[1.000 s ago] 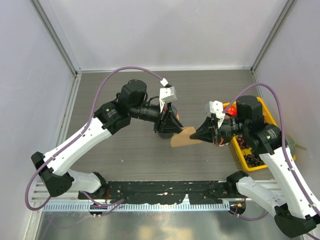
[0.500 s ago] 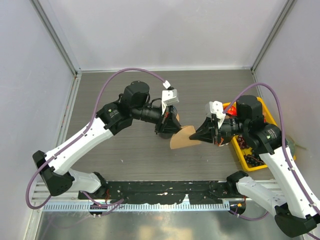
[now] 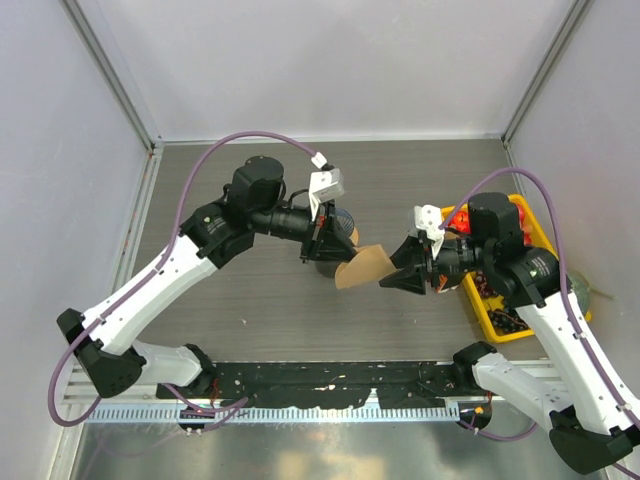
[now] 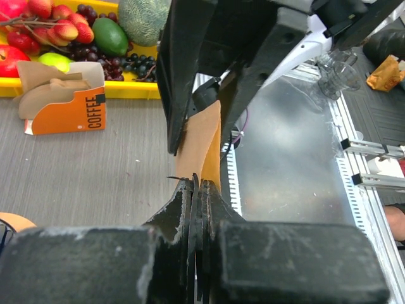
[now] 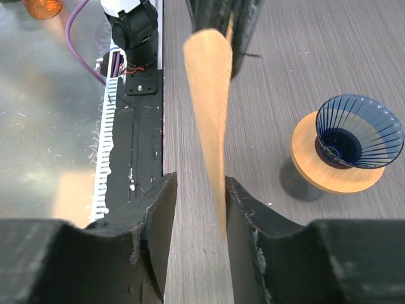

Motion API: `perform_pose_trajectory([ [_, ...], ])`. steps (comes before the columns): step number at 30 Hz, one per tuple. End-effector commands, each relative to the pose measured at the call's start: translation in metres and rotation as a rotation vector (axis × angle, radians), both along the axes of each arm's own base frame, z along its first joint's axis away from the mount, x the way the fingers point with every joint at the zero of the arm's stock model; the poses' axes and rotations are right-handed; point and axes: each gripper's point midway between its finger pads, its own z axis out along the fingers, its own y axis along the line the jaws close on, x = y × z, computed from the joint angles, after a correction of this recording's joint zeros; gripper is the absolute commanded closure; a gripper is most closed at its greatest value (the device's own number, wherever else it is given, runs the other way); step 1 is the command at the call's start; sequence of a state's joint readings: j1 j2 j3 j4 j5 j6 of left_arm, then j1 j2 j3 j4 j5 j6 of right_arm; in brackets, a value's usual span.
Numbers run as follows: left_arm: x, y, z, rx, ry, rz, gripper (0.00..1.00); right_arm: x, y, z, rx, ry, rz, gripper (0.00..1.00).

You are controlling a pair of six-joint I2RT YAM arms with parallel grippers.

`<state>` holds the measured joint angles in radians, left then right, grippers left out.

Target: Place the coffee filter in the dripper

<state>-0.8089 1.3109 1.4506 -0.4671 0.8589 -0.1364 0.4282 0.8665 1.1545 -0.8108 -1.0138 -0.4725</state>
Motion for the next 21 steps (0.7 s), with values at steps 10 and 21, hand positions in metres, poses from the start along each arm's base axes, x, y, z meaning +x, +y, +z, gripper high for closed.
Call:
perform_pose_trajectory([
  [10, -0.006, 0.007, 0.018, -0.066, -0.012, -0.006, 0.93, -0.002, 0.004, 0.004, 0.018, -0.001, 0.029, 0.95],
  [21, -0.001, 0.002, 0.007, -0.039, -0.015, -0.003, 0.49, -0.002, 0.008, 0.004, 0.025, 0.024, 0.050, 0.95],
])
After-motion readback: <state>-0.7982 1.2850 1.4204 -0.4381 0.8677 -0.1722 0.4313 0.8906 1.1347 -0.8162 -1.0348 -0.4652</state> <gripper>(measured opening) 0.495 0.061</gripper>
